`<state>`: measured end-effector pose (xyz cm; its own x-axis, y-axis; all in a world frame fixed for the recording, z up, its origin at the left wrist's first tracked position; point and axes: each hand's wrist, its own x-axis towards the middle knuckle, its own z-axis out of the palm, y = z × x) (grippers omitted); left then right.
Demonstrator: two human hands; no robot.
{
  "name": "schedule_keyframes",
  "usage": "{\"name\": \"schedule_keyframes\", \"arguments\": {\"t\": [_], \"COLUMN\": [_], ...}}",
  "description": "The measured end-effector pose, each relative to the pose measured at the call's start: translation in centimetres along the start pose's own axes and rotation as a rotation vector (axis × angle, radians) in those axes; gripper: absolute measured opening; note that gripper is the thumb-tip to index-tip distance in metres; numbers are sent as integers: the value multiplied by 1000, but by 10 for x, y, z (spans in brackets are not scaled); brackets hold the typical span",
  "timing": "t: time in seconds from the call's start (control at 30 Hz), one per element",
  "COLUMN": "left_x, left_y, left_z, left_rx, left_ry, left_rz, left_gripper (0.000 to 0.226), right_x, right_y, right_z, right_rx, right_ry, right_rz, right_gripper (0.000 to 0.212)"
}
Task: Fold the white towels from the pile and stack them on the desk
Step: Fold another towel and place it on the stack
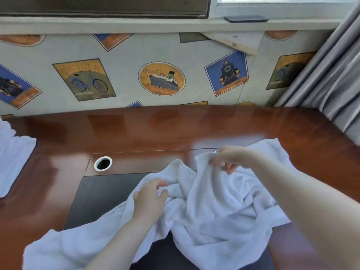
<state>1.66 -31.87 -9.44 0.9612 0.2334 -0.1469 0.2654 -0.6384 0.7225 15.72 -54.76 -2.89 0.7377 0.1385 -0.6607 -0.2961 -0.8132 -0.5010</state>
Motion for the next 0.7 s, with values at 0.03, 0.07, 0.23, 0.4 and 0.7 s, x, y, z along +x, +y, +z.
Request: {"name": "schedule_keyframes", "arguments": {"t": [0.03, 0.07, 0.23, 0.4, 0.7], "left_x": [5, 12, 32, 14, -59], "left_y": [7, 15, 25, 9, -42], "left_z": [2, 5, 23, 40, 67], "left_rx": [-26, -34, -33, 149, 424], "left_ry": [-7, -15, -31, -108, -183], "left_rz": [15, 42, 107, 160, 338], "left_gripper": [22, 24, 27, 22, 80], "right_x": [6, 10, -2, -33, -79], "right_y": [4, 10, 42, 92, 115], "right_z": [-26, -50, -59, 116, 181], "right_rx": [313, 617, 969, 274, -290], "right_ry": [233, 517, 1075, 683, 36], "right_rz": [27, 26, -360, -484, -290], "right_gripper": [17, 20, 76, 31, 35]}}
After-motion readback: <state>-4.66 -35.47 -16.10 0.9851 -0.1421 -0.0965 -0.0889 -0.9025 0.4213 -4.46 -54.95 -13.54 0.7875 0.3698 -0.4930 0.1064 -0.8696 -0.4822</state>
